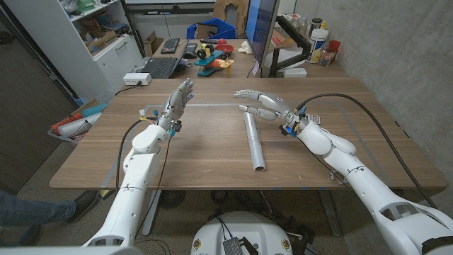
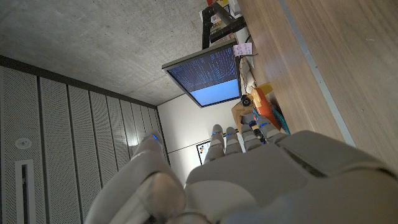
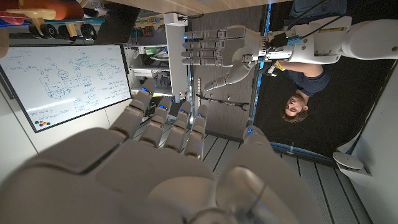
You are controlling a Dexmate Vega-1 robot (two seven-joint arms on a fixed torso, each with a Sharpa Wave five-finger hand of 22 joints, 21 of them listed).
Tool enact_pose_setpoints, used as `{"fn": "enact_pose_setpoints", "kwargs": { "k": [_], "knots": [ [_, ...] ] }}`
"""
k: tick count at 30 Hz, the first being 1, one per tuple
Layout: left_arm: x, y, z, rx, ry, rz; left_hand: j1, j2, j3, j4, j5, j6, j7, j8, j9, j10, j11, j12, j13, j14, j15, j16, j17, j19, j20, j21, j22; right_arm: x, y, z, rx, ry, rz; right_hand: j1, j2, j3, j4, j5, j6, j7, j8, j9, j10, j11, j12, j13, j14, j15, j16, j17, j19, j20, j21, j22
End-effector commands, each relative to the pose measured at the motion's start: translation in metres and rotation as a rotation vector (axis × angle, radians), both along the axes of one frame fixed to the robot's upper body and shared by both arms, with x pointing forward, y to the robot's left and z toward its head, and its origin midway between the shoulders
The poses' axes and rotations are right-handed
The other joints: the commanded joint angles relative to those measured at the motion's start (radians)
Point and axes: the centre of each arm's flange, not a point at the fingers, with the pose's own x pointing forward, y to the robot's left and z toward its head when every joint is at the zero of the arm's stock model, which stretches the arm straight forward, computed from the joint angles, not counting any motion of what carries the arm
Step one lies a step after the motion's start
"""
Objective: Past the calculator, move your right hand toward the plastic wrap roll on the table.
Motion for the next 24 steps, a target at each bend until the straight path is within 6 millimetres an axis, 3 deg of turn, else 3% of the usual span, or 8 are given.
{"fn": "enact_pose_setpoints", "kwargs": {
  "k": [1, 24],
  "knots": [
    [0.001, 0.002, 0.001, 0.001, 0.000, -0.002, -0.004, 0.005, -0.001, -0.002, -0.003, 0.007, -0.002, -0.002, 0.002, 0.000, 0.003, -0.003, 0.001, 0.004, 0.003, 0.001, 0.002, 0.001, 0.008, -0.004, 0.005, 0.002, 0.006, -0.003, -0.041, -0.027, -0.022, 0.005, -0.009, 0.001, -0.005, 0.010, 0.003, -0.007, -0.002, 0.006, -0.001, -0.008, -0.001, 0.005, -0.007, -0.014, -0.003, 0.002, 0.008, -0.002, -0.004, 0.006],
    [0.001, 0.006, 0.001, 0.000, -0.003, -0.002, -0.006, 0.006, -0.003, -0.004, -0.003, 0.008, -0.002, -0.002, 0.002, 0.000, 0.003, -0.005, 0.001, 0.003, 0.003, 0.000, 0.002, 0.001, 0.012, -0.014, 0.005, 0.007, 0.010, -0.013, -0.108, -0.076, -0.075, 0.004, -0.004, 0.002, -0.005, 0.018, 0.016, -0.018, 0.000, 0.006, 0.004, -0.014, -0.001, 0.006, -0.005, -0.021, -0.005, 0.002, 0.021, -0.004, -0.014, 0.006]
  ]
}}
